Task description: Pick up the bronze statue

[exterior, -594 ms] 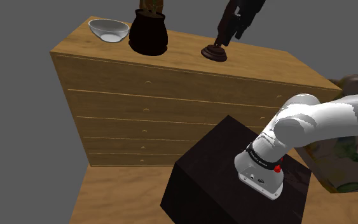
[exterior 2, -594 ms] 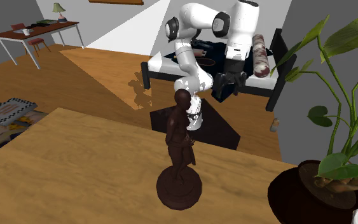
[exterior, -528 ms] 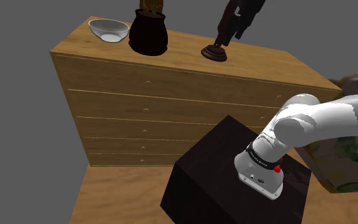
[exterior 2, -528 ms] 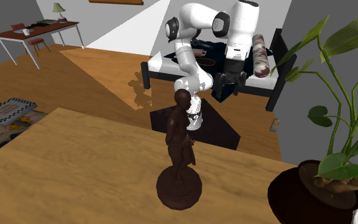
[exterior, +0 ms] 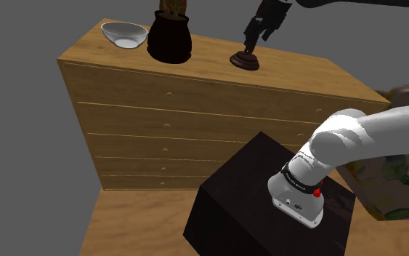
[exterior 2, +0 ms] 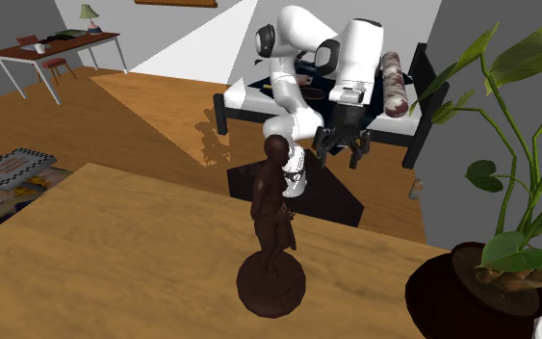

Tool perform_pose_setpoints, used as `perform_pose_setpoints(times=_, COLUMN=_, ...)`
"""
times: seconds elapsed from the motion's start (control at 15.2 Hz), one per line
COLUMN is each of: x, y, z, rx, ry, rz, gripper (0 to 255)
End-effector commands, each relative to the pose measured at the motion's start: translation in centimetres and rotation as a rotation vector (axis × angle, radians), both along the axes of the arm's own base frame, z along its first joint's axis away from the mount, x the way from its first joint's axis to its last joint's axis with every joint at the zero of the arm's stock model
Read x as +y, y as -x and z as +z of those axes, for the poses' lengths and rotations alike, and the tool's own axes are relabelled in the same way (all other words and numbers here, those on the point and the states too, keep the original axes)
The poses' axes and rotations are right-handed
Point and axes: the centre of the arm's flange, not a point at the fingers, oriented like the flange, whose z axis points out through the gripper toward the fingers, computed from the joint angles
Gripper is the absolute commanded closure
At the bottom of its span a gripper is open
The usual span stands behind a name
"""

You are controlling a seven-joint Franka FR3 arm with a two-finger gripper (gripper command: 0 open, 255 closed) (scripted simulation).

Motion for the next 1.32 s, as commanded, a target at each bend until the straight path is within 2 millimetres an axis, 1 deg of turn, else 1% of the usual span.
perform_pose_setpoints(times=0.0, x=-1.7, y=-1.0, z=-0.2, rx=-0.062, ry=0.023, rz=-0.047, gripper=0)
perform_pose_setpoints(times=0.53, x=-8.2, y=-4.6, z=-0.7, rx=-0.29, ry=0.113, rz=-0.237, gripper=0)
perform_pose_setpoints(times=1.06, x=-15.3, y=-6.9, z=0.0, rx=-0.517, ry=0.202, rz=-0.427, gripper=0)
perform_pose_setpoints(times=1.12, x=-15.4, y=-6.9, z=0.0, rx=-0.518, ry=0.202, rz=-0.428, gripper=0)
perform_pose_setpoints(times=1.25, x=-15.4, y=-6.9, z=-1.1, rx=-0.518, ry=0.202, rz=-0.428, gripper=0)
